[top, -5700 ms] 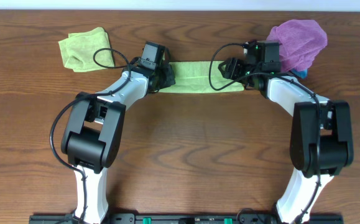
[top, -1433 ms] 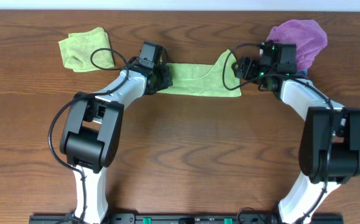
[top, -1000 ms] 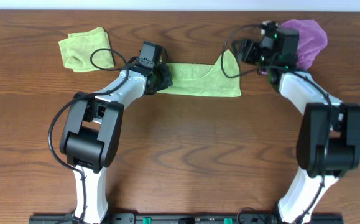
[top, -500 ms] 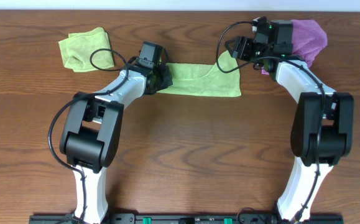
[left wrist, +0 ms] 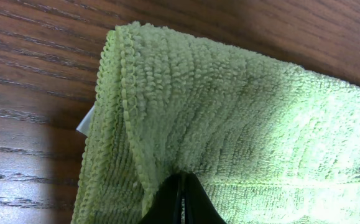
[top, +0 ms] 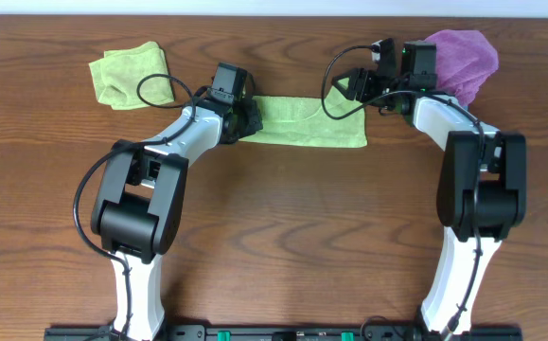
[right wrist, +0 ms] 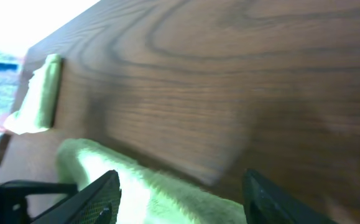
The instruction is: Fold the cloth
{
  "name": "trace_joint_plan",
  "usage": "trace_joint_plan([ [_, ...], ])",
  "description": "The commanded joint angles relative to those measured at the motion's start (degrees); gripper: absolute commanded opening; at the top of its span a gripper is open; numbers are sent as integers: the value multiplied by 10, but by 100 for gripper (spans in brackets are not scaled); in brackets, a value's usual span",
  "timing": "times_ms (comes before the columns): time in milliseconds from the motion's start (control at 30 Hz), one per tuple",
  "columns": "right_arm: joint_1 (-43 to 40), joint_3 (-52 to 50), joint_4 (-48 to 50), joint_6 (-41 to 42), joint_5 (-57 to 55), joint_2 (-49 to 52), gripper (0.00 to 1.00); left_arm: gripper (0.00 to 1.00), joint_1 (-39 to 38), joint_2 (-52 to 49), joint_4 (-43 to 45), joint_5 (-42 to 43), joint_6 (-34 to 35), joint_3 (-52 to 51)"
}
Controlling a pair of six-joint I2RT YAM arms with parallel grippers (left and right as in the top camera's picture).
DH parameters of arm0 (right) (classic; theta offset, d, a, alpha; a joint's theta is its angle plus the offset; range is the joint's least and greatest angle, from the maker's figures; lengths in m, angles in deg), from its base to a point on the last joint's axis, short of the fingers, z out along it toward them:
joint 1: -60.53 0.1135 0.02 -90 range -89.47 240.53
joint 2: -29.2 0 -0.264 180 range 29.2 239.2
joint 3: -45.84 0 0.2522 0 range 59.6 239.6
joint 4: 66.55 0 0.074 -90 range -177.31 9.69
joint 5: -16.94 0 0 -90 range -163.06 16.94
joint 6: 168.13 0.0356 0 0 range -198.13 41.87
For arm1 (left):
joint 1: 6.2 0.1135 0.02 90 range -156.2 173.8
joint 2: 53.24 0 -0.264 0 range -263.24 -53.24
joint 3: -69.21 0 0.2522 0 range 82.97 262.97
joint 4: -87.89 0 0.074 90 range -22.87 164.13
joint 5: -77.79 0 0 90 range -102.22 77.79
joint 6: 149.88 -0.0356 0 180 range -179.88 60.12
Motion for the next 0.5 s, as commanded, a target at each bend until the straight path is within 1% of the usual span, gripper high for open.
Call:
trace_joint_plan([
  [0,4,12,-4,-5,83,5,61,6,7,-7,-8,-18,0,3],
  [100,4,12,-32,-10,107,3,59,6,7,-7,-8,-17,0,3],
  [167,4,12,-68,-31,111,-1,57,6,7,-7,-8,-17,0,3],
  [267,3,12,-146,-84,105,-9,56,6,7,-7,-8,-17,0,3],
  [400,-3,12,-243,-156,71,-26,56,6,7,-7,-8,-17,0,3],
  [467,-9,12,-275,-181,53,-39,56,6,7,-7,-8,-17,1,3],
])
